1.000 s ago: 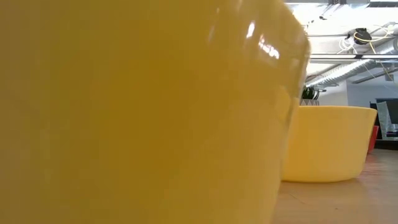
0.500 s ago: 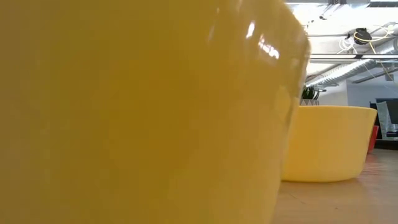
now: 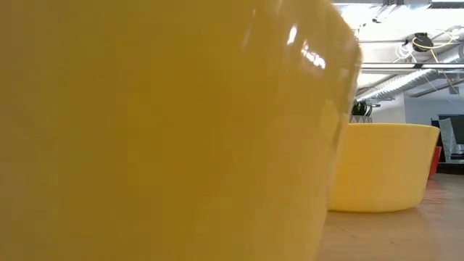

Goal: Pick & Place Mini bowls
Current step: Put the red bowl on the shelf, then stack the red bowl on the other red bowl on the shelf

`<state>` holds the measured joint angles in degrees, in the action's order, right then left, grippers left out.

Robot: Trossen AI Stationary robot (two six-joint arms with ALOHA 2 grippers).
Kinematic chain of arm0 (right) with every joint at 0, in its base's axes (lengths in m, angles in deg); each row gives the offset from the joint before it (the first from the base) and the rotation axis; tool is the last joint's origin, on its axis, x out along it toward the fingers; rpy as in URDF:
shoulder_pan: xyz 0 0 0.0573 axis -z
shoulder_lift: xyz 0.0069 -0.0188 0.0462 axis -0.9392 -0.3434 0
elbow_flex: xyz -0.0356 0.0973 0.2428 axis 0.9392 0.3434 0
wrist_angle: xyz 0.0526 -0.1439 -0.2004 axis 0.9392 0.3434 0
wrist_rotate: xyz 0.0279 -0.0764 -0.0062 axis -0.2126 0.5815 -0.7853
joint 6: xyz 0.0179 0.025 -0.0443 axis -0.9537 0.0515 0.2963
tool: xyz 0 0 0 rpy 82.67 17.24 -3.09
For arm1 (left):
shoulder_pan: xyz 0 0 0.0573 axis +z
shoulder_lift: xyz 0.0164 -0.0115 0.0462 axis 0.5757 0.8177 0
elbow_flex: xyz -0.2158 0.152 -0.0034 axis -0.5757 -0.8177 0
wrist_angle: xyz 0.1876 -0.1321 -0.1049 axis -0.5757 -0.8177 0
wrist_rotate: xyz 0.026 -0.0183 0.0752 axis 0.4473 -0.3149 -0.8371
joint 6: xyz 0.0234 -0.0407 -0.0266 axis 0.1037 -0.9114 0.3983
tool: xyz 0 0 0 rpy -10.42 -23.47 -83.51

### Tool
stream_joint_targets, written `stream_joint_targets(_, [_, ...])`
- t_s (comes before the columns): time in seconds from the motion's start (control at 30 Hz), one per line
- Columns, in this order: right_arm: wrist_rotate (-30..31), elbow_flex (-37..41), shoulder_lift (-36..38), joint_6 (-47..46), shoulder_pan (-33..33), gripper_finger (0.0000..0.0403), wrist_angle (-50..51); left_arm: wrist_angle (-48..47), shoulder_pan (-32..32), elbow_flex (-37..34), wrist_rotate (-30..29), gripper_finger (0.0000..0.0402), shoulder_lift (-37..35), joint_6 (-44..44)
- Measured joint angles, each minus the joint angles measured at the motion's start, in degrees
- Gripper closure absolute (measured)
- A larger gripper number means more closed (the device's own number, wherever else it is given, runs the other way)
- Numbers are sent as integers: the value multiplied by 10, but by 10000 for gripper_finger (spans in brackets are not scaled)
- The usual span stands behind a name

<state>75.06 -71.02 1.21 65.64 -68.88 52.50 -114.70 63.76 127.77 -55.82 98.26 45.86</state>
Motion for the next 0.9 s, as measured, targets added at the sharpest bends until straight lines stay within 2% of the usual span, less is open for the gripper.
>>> stream_joint_targets(0.13, [0,0,0,3,0,298,0,-14,-23,0,0,225,-43,-20])
stream_joint_targets(0.3, [0,0,0,15,0,298,0,-76,-56,0,1,218,-103,-87])
stream_joint_targets(0.6, [0,0,0,26,0,298,4,-324,-86,-4,3,218,-133,-242])
stream_joint_targets(0.73, [0,0,0,26,0,298,8,-379,-87,-43,-8,218,-132,-291])
stream_joint_targets(0.9, [0,0,0,26,0,298,16,-389,-78,-130,-10,218,-142,-290])
